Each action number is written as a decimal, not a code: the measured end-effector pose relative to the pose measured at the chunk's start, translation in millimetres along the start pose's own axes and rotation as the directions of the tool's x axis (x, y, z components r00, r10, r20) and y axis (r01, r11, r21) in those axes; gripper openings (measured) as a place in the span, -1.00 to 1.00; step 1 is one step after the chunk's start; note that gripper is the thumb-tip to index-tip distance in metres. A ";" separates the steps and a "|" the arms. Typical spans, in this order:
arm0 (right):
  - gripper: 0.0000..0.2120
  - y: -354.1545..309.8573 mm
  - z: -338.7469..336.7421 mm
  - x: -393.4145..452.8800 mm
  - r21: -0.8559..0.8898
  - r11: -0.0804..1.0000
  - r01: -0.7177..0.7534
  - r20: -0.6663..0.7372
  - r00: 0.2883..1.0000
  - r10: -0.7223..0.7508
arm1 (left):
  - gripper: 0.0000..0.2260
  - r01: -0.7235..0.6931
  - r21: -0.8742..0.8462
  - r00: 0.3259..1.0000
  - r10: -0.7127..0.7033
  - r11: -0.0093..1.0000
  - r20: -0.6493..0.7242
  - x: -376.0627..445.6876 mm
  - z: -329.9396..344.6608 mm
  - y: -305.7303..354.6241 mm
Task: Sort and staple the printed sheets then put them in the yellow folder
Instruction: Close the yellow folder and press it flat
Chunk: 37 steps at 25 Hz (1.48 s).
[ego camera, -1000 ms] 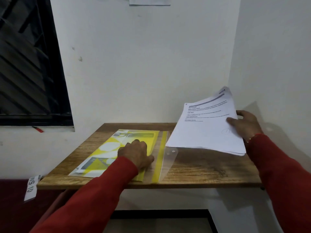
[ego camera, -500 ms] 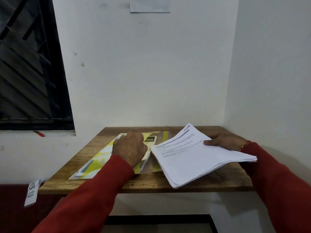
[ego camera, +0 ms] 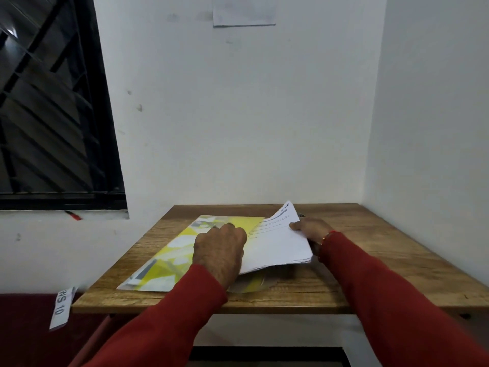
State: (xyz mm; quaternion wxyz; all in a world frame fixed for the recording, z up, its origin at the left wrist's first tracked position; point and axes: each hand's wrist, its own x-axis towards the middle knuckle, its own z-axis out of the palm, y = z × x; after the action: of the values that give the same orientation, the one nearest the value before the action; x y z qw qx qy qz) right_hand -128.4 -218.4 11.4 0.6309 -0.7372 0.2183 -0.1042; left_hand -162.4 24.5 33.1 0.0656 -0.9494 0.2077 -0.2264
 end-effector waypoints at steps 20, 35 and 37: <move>-0.79 -5.8 87.0 -16.8 0.199 0.975 -0.099 0.270 0.962 0.043 | -0.48 0.410 -0.790 0.909 -0.274 0.456 0.314 37.1 116.5 -172.0; -0.71 2.1 83.9 -3.4 0.331 0.939 -0.098 0.119 0.991 0.062 | -0.53 0.324 -0.786 0.944 -0.240 0.527 0.229 41.1 128.9 -171.1; -0.74 2.0 86.5 -6.8 0.326 0.940 -0.095 0.126 0.990 0.057 | -0.52 0.330 -0.782 0.942 -0.233 0.529 0.240 41.9 128.8 -171.3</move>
State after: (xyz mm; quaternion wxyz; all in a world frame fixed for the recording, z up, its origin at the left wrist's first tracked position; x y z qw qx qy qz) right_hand -97.6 -139.0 -5.5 0.7610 -0.6163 0.1894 -0.0724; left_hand -7.0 165.8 -27.0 -0.4025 -0.9042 0.1281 -0.0628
